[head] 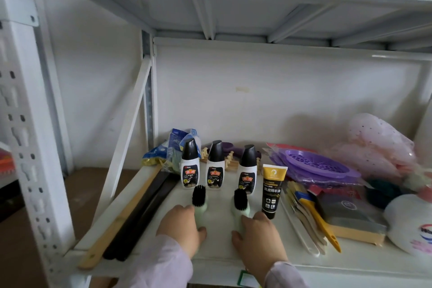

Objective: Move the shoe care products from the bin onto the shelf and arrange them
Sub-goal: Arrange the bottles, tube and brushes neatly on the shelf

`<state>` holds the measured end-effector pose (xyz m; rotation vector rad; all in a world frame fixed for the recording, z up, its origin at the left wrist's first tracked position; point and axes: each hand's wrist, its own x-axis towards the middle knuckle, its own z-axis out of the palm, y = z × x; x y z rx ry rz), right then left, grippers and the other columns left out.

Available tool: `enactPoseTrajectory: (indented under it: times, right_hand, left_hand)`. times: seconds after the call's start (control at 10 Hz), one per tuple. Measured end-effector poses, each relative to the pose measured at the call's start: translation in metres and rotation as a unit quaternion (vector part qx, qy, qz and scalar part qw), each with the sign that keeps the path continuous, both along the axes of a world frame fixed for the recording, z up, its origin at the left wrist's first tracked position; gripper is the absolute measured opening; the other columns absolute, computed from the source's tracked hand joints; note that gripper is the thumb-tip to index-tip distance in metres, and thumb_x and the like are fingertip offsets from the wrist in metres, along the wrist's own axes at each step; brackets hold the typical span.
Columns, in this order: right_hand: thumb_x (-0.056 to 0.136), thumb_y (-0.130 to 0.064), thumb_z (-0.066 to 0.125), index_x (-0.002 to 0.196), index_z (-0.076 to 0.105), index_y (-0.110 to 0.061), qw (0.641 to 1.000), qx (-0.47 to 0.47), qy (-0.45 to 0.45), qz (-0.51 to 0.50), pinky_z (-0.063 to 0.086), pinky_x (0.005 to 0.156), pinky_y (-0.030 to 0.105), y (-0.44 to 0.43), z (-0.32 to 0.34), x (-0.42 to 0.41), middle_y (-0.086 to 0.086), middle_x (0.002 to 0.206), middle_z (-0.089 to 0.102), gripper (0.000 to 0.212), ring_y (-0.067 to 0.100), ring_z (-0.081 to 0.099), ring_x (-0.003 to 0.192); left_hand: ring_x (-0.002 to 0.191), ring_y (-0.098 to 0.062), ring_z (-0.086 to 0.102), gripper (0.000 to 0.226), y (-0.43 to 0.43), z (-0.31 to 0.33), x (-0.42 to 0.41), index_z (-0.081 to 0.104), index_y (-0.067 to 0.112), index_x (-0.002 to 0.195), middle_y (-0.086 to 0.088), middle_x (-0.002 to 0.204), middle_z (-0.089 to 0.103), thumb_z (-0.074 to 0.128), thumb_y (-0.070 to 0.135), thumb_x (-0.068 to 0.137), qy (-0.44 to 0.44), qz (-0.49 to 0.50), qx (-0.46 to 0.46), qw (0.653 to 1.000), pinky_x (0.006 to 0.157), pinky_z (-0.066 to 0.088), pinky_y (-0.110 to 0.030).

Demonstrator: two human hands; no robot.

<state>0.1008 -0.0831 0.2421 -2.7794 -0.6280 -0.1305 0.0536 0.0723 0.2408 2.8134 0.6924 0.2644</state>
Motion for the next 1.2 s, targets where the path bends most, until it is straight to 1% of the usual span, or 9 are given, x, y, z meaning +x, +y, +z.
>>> enactPoseTrajectory:
  times: [0.1,0.3,0.5,0.8,0.9,1.0,1.1,1.2]
  right_hand:
    - [0.088,-0.037,0.047,0.110,0.060,-0.011,1.000,0.004,-0.005,0.003,0.047,0.087,0.030,0.000,-0.001,-0.002,0.011,0.115,0.053,0.037,0.030,0.056,0.105]
    - [0.087,-0.038,0.047,0.107,0.061,-0.012,1.000,0.011,-0.012,0.001,0.048,0.085,0.030,-0.001,-0.001,-0.003,0.010,0.113,0.054,0.036,0.029,0.057,0.103]
    - [0.088,-0.040,0.046,0.109,0.060,-0.014,0.999,0.025,-0.020,0.000,0.048,0.083,0.029,0.000,-0.001,-0.003,0.008,0.113,0.054,0.036,0.027,0.057,0.104]
    - [0.089,-0.040,0.045,0.106,0.061,-0.015,0.999,0.024,-0.033,0.001,0.048,0.083,0.031,-0.001,-0.001,-0.002,0.009,0.111,0.057,0.035,0.027,0.058,0.103]
    - [0.089,-0.044,0.044,0.111,0.059,-0.016,0.999,0.034,-0.041,0.006,0.047,0.086,0.031,-0.001,-0.003,-0.002,0.008,0.112,0.058,0.038,0.026,0.057,0.106]
    - [0.089,-0.048,0.045,0.119,0.053,-0.018,0.998,0.061,-0.035,0.006,0.045,0.090,0.031,-0.005,-0.003,-0.002,0.006,0.118,0.057,0.043,0.024,0.055,0.110]
    - [0.088,-0.049,0.046,0.125,0.047,-0.022,0.996,0.085,-0.029,0.006,0.044,0.093,0.030,-0.010,-0.002,-0.007,0.004,0.124,0.054,0.046,0.023,0.055,0.114]
    - [0.088,-0.048,0.049,0.124,0.048,-0.026,0.989,0.134,-0.070,0.001,0.045,0.094,0.026,-0.025,0.008,-0.011,0.001,0.124,0.053,0.042,0.018,0.055,0.111]
  left_hand:
    - [0.110,-0.024,0.057,0.045,0.000,0.000,-0.002,0.057,0.014,0.116,-0.007,0.116,0.059,0.056,0.042,0.080,0.003,0.002,0.012,1.000,0.090,0.047,-0.030]
    - [0.112,-0.023,0.057,0.047,-0.002,0.001,-0.002,0.055,0.015,0.120,-0.006,0.119,0.058,0.056,0.041,0.081,-0.002,0.008,0.019,1.000,0.092,0.047,-0.030]
    - [0.109,-0.025,0.057,0.038,-0.003,0.002,-0.002,0.058,0.011,0.109,-0.008,0.115,0.058,0.055,0.038,0.082,0.001,0.010,0.028,1.000,0.089,0.047,-0.031]
    - [0.109,-0.025,0.058,0.040,-0.004,-0.002,-0.005,0.052,0.014,0.111,-0.007,0.112,0.060,0.053,0.043,0.084,-0.032,0.005,0.032,0.999,0.087,0.047,-0.033]
    - [0.109,-0.024,0.058,0.044,-0.004,-0.004,-0.005,0.051,0.017,0.115,-0.006,0.113,0.060,0.053,0.046,0.083,-0.051,0.003,0.021,0.998,0.088,0.047,-0.033]
    - [0.109,-0.023,0.057,0.045,-0.004,-0.003,-0.008,0.051,0.018,0.116,-0.005,0.113,0.060,0.052,0.049,0.083,-0.048,0.001,0.012,0.999,0.088,0.047,-0.032]
    - [0.109,-0.022,0.056,0.045,-0.005,0.000,-0.011,0.050,0.020,0.115,-0.004,0.113,0.059,0.049,0.051,0.084,-0.067,0.001,0.023,0.997,0.088,0.047,-0.032]
    - [0.082,-0.022,0.062,0.031,-0.002,0.010,-0.020,0.053,0.020,0.094,-0.002,0.089,0.059,0.065,0.042,0.076,-0.216,-0.032,0.081,0.972,0.070,0.050,-0.031]
